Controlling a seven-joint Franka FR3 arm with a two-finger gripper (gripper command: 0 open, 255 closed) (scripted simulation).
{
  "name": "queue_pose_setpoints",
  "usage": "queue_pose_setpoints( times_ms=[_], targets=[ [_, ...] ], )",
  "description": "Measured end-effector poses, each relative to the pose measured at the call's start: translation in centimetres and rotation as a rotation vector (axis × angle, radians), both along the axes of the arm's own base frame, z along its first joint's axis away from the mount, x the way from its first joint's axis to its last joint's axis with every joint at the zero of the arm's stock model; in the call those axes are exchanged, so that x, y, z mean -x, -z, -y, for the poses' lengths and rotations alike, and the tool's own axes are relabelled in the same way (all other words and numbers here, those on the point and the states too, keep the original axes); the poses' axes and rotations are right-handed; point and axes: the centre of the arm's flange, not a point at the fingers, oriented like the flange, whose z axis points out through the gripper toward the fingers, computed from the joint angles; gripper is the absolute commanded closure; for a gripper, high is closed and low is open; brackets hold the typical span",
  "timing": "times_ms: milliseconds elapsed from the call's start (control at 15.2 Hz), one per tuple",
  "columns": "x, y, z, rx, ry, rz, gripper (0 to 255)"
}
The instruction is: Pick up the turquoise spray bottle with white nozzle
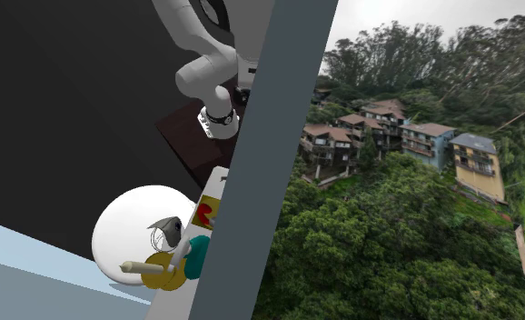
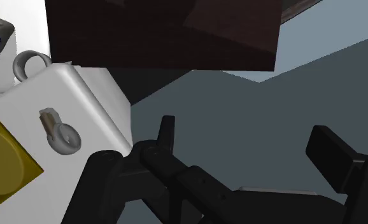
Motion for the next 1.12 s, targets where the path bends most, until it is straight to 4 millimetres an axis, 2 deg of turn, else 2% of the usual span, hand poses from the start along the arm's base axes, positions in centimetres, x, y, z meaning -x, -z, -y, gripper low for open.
queue_pose_setpoints(
  times_ms=[132,330,594,1122],
  targets=[
    [-0.3,0.1,0.4,0.005,0.010,0.002,0],
    [-2.5,0.4,2.4,0.029,0.063,0.013,0],
    [-5.7,0.6,6.1,0.068,0.145,0.031,0],
    [-10.5,0.4,13.4,0.146,0.311,0.067,0]
  ],
)
